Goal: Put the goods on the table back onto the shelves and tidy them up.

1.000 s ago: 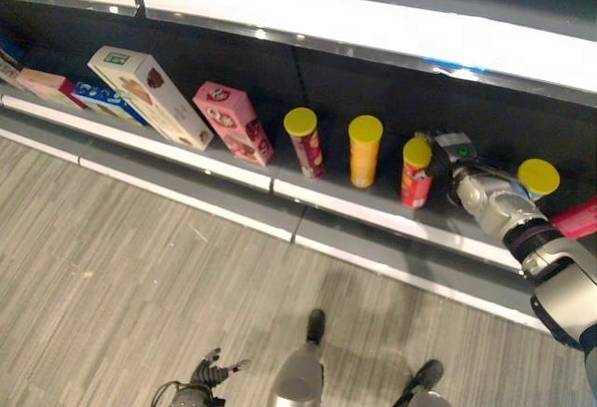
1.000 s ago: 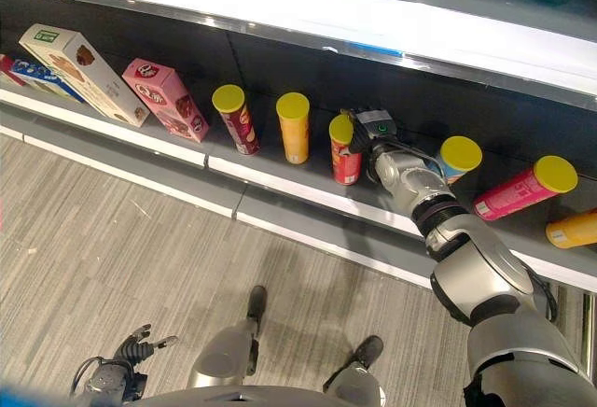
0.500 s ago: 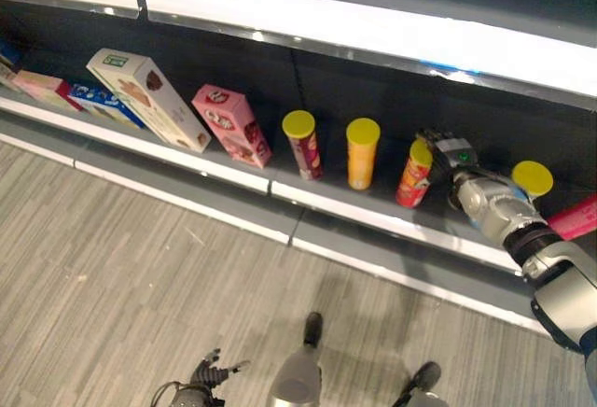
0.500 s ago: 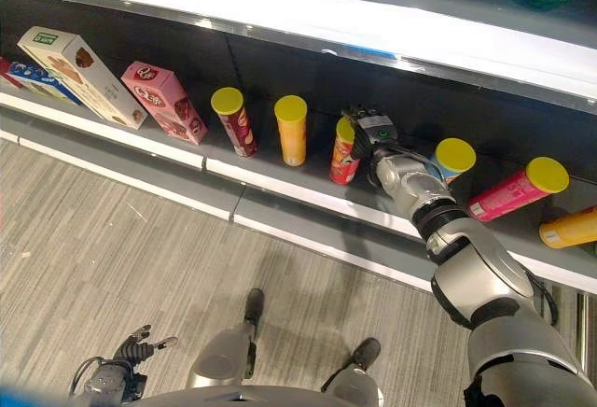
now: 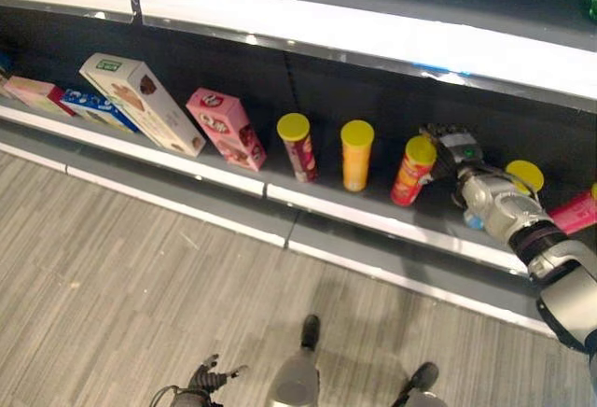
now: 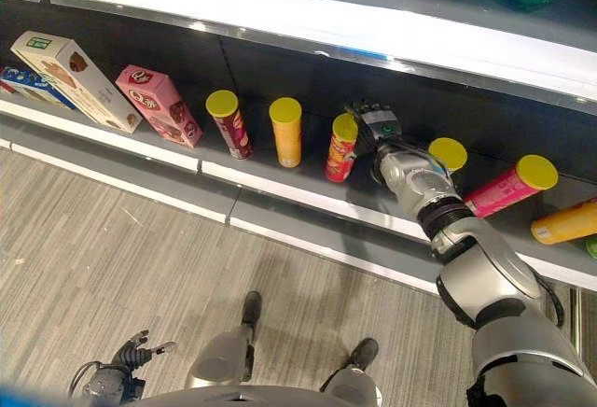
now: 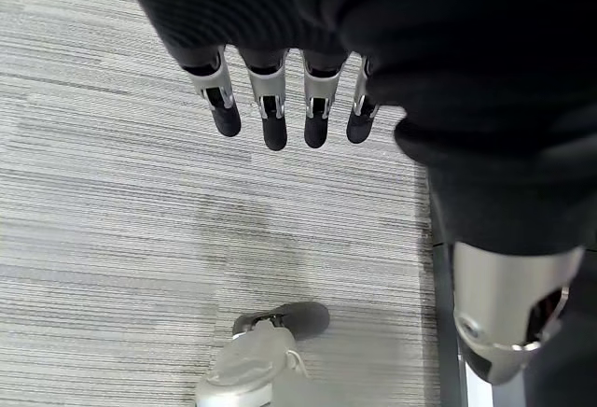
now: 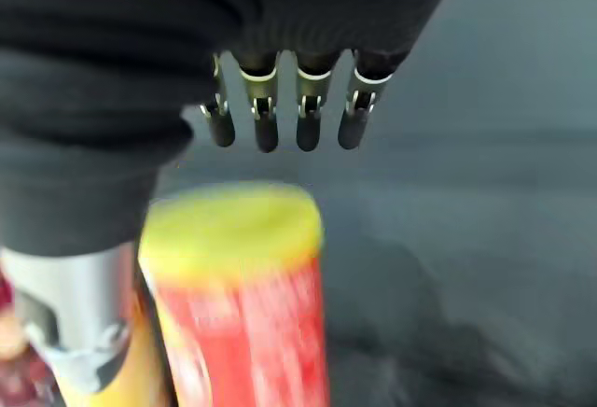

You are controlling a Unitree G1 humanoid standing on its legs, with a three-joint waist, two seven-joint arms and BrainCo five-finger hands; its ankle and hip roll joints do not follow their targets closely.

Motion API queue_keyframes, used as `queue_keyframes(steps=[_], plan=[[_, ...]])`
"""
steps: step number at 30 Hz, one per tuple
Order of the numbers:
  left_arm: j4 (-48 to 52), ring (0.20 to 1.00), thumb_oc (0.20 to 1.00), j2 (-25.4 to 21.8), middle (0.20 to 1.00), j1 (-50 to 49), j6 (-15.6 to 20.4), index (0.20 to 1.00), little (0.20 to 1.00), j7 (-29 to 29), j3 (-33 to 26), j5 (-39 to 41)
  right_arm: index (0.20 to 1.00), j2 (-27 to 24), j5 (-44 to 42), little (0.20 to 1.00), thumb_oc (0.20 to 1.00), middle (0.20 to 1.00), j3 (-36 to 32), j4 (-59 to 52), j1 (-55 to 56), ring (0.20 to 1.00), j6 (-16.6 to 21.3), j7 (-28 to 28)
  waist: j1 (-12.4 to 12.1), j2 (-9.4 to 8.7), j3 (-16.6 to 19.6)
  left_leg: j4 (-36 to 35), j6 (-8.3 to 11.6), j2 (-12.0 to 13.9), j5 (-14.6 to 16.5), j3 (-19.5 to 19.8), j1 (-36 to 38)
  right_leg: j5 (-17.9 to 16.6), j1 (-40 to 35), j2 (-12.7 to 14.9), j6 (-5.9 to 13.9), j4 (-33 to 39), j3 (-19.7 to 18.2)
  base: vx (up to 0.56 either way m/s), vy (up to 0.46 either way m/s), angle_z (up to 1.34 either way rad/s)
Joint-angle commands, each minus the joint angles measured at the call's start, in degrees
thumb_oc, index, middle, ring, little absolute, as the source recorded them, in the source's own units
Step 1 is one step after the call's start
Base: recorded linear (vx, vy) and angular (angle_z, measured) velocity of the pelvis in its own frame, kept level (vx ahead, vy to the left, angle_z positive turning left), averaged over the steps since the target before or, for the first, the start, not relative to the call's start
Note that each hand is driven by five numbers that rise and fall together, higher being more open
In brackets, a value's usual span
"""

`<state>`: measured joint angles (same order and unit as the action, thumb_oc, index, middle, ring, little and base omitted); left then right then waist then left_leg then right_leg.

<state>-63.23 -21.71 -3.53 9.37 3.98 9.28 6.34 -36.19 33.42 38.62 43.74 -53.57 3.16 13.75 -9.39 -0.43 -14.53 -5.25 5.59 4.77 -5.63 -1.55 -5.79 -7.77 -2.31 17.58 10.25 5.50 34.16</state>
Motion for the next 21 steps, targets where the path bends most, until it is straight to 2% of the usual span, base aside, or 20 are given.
queue_keyframes(steps=[1, 10, 15, 17, 18, 21], plan=[[-2.60, 1.000, 1.000, -4.36, 1.000, 2.69, 0.01, 1.000, 1.000, 0.92, 2.56, -0.55, 1.000, -1.70, -1.34, 1.000, 1.000, 1.000, 0.70, -0.43, -3.50, 1.000, 0.33, 2.46, -1.08, -2.01, -0.33, 0.25, 1.27, 1.25, 5.62, -2.07, 1.24, 3.16, 0.39, 4.56, 3.44, -8.41, -1.97, 0.00, 0.000, 0.00], [-2.64, 1.000, 1.000, -3.34, 1.000, 2.46, -0.63, 1.000, 1.000, 1.02, 0.99, -0.95, 1.000, -3.31, -3.95, 1.000, 1.000, 1.000, -3.53, -12.01, 0.40, 1.000, 1.50, 1.66, 0.58, -3.26, 1.11, 0.25, 1.61, 2.00, 6.17, -3.61, 3.02, 2.93, -1.02, 3.82, 3.25, -7.27, -3.12, 0.00, 0.007, -0.05], [-3.64, 1.000, 1.000, -1.96, 1.000, 1.30, -1.63, 1.000, 1.000, 0.64, -2.25, -2.90, 1.000, -4.73, -9.07, 1.000, 1.000, 1.000, -12.36, -26.74, 15.10, 1.000, 4.21, -0.31, 3.76, -3.94, 2.68, 0.25, 1.68, 2.67, 6.80, -5.45, 5.19, 2.46, -1.97, 3.25, 3.28, -6.46, -4.54, 0.01, 0.042, -0.12], [-3.96, 1.000, 1.000, -1.94, 1.000, 1.32, -1.68, 1.000, 1.000, 0.76, -2.84, -3.27, 1.000, -5.19, -9.40, 1.000, 1.000, 1.000, -13.99, -29.14, 17.73, 1.000, 4.43, -0.94, 4.18, -4.12, 3.00, 0.25, 1.66, 2.72, 6.95, -5.82, 5.59, 2.31, -2.04, 3.22, 3.30, -6.40, -4.92, 0.01, 0.045, -0.19], [-4.37, 1.000, 1.000, -1.72, 1.000, 1.31, -1.90, 1.000, 1.000, 0.90, -3.73, -4.32, 1.000, -6.00, -10.15, 1.000, 1.000, 1.000, -17.07, -33.33, 22.90, 1.000, 5.38, -1.69, 5.44, -4.44, 3.62, 0.25, 1.66, 2.83, 7.19, -6.68, 6.43, 2.08, -2.09, 3.10, 3.31, -6.40, -5.82, 0.02, 0.059, -0.26], [-4.58, 1.000, 1.000, -1.02, 1.000, 1.12, -1.95, 1.000, 1.000, 1.09, -5.35, -5.01, 1.000, -6.99, -10.85, 1.000, 1.000, 1.000, -21.07, -37.86, 30.08, 1.000, 6.32, -2.63, 7.22, -4.81, 4.53, 0.25, 1.55, 3.10, 7.66, -7.99, 7.86, 2.00, -2.24, 3.03, 3.32, -6.42, -7.08, 0.01, 0.063, -0.30]])
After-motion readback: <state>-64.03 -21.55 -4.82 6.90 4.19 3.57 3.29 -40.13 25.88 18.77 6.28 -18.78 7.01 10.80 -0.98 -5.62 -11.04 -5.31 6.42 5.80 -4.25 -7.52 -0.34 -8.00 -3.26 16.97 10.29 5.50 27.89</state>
